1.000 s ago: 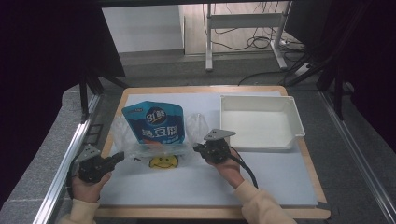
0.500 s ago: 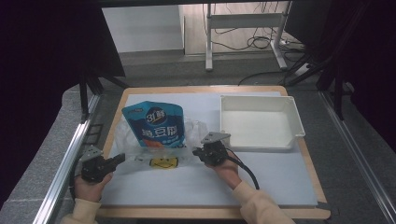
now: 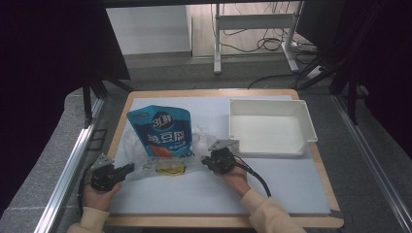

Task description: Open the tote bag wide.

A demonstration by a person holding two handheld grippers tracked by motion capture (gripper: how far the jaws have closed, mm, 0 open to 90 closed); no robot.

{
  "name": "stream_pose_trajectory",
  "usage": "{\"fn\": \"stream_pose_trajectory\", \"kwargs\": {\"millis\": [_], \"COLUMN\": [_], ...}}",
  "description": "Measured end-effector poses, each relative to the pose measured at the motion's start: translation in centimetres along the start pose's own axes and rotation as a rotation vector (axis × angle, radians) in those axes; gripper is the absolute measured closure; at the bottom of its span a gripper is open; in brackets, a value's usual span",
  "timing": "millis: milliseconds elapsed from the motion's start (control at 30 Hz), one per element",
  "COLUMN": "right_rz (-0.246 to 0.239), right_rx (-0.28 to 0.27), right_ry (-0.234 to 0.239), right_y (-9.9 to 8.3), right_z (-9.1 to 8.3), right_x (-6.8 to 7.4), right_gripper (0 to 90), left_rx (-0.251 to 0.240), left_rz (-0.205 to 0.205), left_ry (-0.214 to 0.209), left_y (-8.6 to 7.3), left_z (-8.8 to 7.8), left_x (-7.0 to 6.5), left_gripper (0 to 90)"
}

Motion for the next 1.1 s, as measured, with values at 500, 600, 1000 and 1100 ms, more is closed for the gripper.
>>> {"fn": "stream_pose_trajectory", "kwargs": {"millis": [500,600,1000,1100], "right_rz": [0.002,-0.005,-0.007,-0.012], "right_rx": [0.044,0.048,0.051,0.045], "right_ry": [0.002,-0.003,-0.006,-0.001], "right_y": [-1.0,-1.0,-1.0,-0.8], "right_z": [0.5,0.6,0.5,0.3], "right_x": [0.1,0.2,0.1,0.3], "right_gripper": [86.9,86.9,83.2,78.9], "left_rx": [0.051,0.055,0.051,0.05], "left_rz": [0.044,0.032,0.01,0.013], "left_ry": [0.038,0.029,0.017,0.016], "left_y": [-1.3,-1.4,-1.3,-1.3], "left_z": [1.6,1.7,1.7,1.7], "left_x": [-0.2,-0.1,0.1,0.1], "left_gripper": [89.7,89.7,89.6,89.6]}}
Point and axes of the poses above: each handheld gripper's, and its own axes: z roughly forward along the jaws, y roughly out of its top, x roughly to its left, the point moved 10 cm from there along z, roughly forward along the jaws, and after that the axes turned 15 degrees about -z, right-handed, at the moved point
